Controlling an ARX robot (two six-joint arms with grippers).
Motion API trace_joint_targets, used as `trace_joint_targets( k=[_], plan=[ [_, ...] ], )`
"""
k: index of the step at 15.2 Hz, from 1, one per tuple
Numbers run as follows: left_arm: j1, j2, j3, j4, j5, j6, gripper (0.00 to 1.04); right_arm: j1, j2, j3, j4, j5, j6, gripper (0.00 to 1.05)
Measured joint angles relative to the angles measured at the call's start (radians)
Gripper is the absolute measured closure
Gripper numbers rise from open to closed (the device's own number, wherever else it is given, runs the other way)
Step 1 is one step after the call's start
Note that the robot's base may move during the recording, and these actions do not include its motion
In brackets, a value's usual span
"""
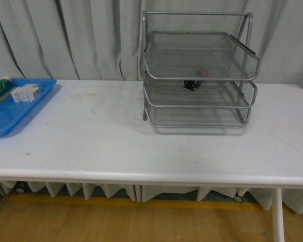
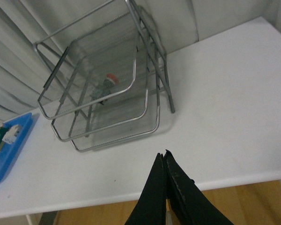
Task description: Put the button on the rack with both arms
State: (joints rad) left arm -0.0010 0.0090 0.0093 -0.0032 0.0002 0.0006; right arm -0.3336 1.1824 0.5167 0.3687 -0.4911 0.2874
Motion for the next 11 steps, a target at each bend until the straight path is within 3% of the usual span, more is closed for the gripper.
trace_joint_targets(
  k=[1, 2, 3, 6, 11],
  plan=[
    [0.000, 0.000, 0.000, 0.000, 0.000, 0.000, 0.07, -0.039, -0.033, -0.047, 0.120, 0.009, -0.033, 1.03],
    [0.000, 0.000, 0.000, 0.000, 0.000, 0.000, 0.07, -0.039, -0.085, -0.119, 0.259, 0.091, -0.112, 1.03],
    [0.000, 0.000, 0.000, 0.000, 0.000, 0.000, 0.07, -0.025, -0.183, -0.201, 0.286, 0.129, -0.193, 1.03],
    [0.000, 0.000, 0.000, 0.000, 0.000, 0.000, 0.07, 0.092, -0.406, -0.341, 0.226, 0.244, -0.271, 1.03],
    [0.000, 0.000, 0.000, 0.000, 0.000, 0.000, 0.07, 0.207, -0.604, -0.438, 0.126, 0.363, -0.281, 1.03]
  ],
)
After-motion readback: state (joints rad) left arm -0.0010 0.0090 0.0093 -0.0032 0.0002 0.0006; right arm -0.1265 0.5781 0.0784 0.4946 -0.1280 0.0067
